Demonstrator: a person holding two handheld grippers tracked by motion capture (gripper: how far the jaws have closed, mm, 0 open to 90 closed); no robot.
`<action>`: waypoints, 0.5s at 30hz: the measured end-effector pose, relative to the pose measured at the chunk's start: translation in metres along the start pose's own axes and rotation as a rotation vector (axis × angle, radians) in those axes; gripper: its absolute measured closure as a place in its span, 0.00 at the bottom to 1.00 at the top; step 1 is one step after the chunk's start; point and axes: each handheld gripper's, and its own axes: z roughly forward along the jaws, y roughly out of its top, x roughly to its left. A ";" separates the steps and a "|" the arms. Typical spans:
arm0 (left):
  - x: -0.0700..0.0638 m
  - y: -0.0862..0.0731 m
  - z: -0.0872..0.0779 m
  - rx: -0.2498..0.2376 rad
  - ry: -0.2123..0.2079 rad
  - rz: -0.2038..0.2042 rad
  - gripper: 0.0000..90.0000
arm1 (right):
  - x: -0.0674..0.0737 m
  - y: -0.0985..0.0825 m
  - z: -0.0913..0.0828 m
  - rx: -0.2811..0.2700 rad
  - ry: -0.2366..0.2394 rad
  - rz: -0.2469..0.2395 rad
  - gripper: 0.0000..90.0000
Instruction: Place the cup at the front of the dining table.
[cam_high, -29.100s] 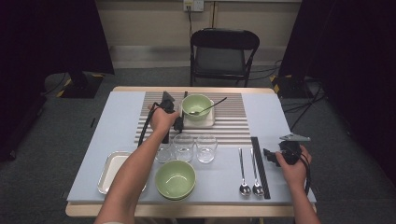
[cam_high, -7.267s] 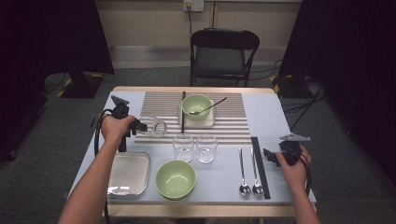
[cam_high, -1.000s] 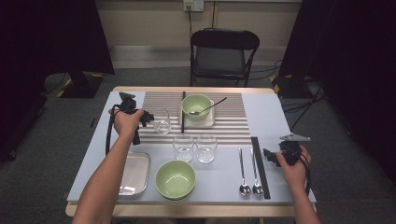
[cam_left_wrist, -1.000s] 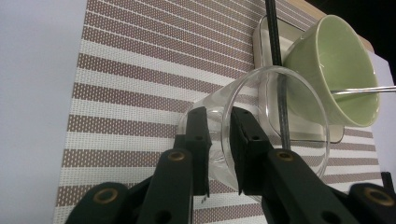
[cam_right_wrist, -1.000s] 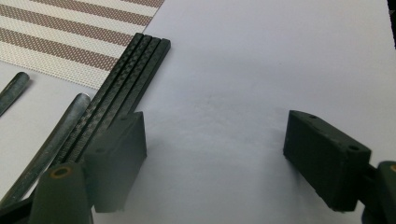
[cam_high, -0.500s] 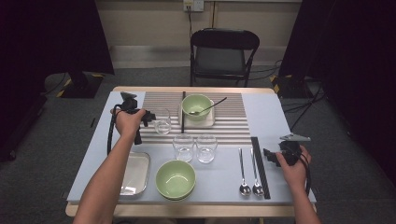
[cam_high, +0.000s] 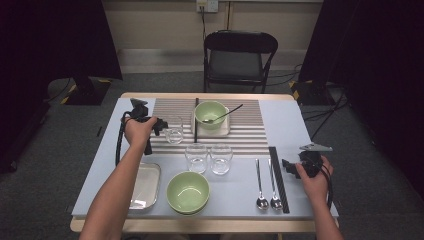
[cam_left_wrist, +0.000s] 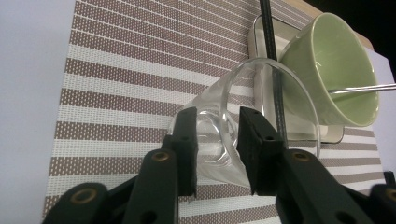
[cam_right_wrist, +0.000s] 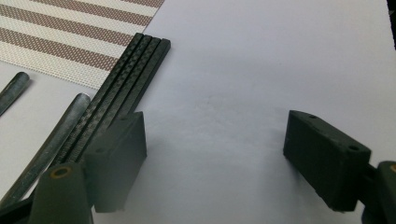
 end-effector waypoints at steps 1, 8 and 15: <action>0.000 0.000 0.000 0.000 0.000 0.001 0.75 | 0.000 0.000 0.000 0.000 0.000 0.000 0.22; 0.000 0.000 0.000 0.001 0.001 0.005 0.73 | 0.000 0.000 0.000 0.000 0.001 -0.002 0.22; 0.001 0.000 0.001 0.000 0.008 0.009 0.70 | 0.000 0.000 0.000 0.000 0.003 -0.001 0.22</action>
